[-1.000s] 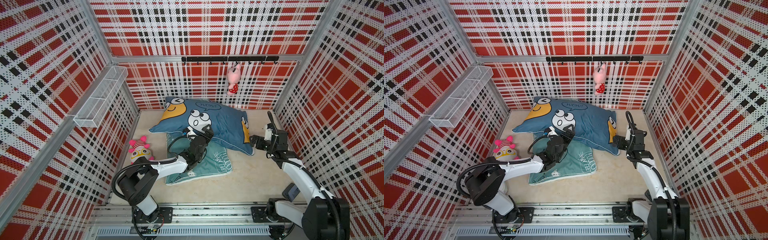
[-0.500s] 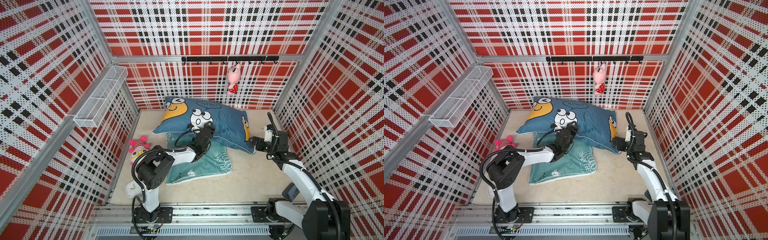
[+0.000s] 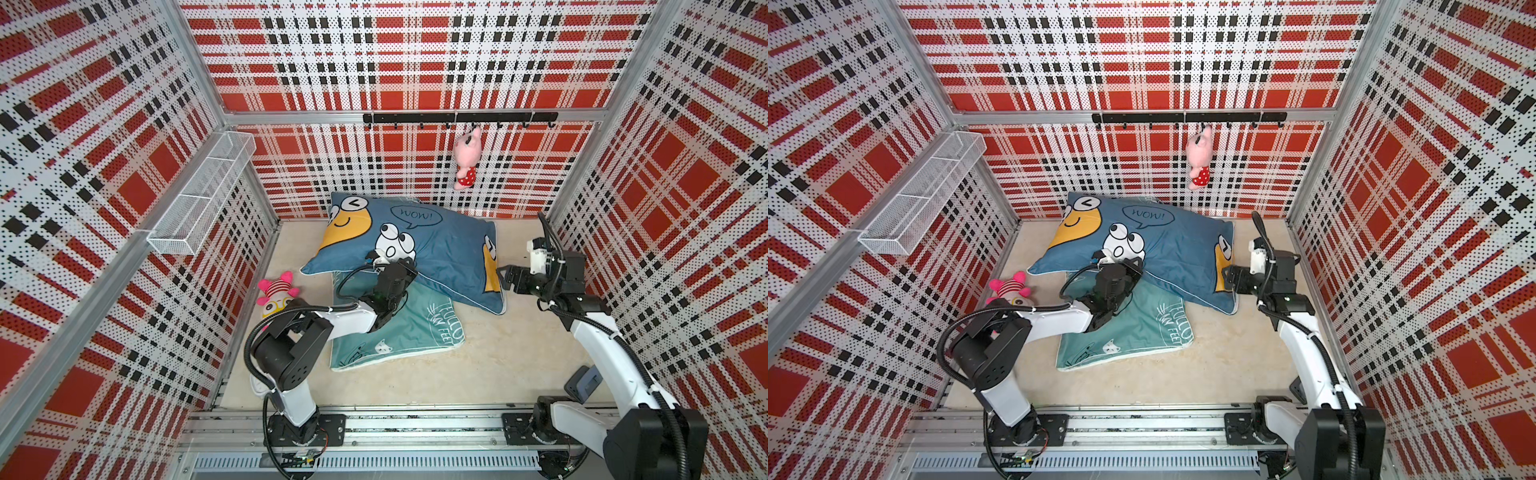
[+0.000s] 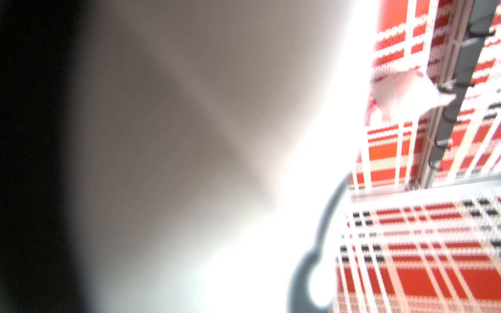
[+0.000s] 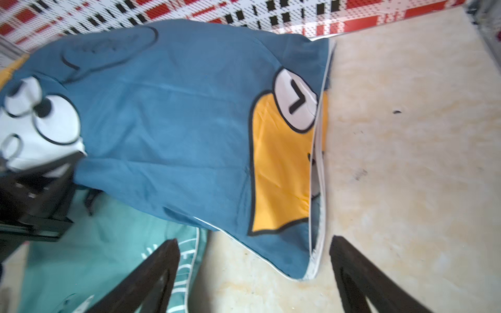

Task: Zip up pillowcases
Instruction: Pick up the pillowcase from the pillowcase.

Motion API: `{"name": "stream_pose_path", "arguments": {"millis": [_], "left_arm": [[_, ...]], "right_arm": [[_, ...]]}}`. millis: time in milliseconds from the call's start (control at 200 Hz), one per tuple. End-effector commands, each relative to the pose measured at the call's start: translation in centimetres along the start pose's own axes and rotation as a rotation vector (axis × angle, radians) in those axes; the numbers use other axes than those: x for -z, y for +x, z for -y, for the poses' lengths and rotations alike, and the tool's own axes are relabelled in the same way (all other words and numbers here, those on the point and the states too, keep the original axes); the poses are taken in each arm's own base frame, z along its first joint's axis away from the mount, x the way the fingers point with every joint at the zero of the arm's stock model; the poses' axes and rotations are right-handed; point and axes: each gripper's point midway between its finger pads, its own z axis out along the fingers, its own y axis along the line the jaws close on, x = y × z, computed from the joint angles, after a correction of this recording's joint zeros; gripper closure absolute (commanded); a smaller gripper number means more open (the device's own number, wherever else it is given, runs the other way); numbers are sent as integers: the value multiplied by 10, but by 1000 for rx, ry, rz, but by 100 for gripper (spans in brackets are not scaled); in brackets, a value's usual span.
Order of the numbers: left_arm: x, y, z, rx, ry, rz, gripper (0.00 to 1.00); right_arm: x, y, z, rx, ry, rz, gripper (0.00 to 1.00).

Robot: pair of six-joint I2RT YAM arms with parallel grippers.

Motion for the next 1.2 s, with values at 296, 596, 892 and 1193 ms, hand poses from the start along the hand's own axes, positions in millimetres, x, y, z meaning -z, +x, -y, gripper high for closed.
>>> {"name": "stream_pose_path", "arguments": {"millis": [296, 596, 892, 1193], "left_arm": [[64, -51, -64, -297, -159, -59, 100], [58, -57, -73, -442, -197, -142, 100], [58, -44, -78, -524, -193, -193, 100], [49, -30, -67, -581, -173, -220, 100]], "right_arm": [[-38, -64, -94, 346, -385, -48, 14], [-119, -88, -132, 394, -497, -23, 6], [-185, -93, -137, 302, -568, 6, 0], [-192, -15, -185, 327, -791, -168, 0]]}}
